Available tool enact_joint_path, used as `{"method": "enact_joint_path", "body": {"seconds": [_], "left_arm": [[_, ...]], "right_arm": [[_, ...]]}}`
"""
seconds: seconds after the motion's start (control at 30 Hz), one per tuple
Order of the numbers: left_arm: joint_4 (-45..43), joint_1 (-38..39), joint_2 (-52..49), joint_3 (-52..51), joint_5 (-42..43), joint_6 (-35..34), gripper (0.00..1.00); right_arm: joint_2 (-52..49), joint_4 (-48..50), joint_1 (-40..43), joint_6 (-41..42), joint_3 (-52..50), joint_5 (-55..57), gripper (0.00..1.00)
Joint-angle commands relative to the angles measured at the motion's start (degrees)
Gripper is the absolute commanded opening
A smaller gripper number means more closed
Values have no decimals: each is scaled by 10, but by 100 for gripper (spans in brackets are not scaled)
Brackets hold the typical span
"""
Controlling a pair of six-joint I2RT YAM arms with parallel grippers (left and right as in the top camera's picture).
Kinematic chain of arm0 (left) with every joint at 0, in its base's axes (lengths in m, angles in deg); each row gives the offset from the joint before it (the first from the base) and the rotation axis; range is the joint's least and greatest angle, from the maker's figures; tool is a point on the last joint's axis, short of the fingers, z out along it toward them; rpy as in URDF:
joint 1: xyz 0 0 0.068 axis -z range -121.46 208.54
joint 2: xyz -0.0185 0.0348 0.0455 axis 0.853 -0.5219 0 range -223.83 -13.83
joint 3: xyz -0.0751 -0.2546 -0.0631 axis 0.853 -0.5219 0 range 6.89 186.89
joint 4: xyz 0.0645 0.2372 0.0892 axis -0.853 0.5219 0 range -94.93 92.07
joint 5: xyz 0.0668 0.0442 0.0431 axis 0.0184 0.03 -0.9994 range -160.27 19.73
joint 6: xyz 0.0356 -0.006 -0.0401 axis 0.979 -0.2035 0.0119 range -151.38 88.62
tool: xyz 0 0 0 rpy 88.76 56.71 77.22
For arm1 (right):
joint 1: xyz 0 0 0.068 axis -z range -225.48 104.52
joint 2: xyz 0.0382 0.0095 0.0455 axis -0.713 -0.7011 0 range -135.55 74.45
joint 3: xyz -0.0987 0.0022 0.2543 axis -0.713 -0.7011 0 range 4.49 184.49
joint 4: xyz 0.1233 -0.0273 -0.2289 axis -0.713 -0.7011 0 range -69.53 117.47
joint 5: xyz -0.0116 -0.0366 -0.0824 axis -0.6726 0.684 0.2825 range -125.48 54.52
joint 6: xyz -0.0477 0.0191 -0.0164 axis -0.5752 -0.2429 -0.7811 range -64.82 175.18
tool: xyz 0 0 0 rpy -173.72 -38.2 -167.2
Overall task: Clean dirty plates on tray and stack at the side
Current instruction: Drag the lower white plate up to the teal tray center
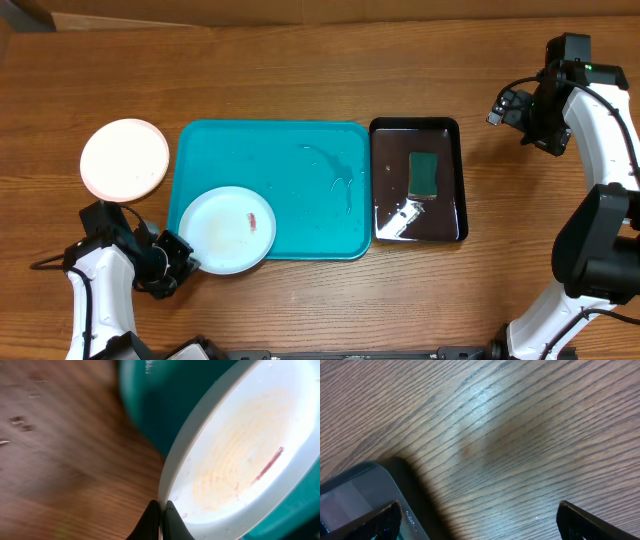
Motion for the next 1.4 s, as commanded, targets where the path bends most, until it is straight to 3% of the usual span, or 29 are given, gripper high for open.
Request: {"method": "enact_joint_path", "body": {"seconds": [0.0,0.17,0.37,0.53,0.67,1.03,1.37], "left_arm": [[-3,9,-3,24,70,49,4],[26,63,-3,91,45,50,4],[65,190,-3,203,-56,-2,4],[63,284,-20,258,-135,-56,4],[37,325,-55,265,-141,-78,4],[-14,346,-189,265,-95,-85,4],[-25,350,-238,264,-82,-56,5]], "right_arm": [[9,3,2,2,4,-3,100],[9,3,2,2,4,-3,100],[9,3,2,2,4,-3,100],[9,3,2,2,4,-3,100],[9,3,2,2,4,-3,100],[9,3,2,2,4,-3,100],[9,3,2,2,4,-3,100]]}}
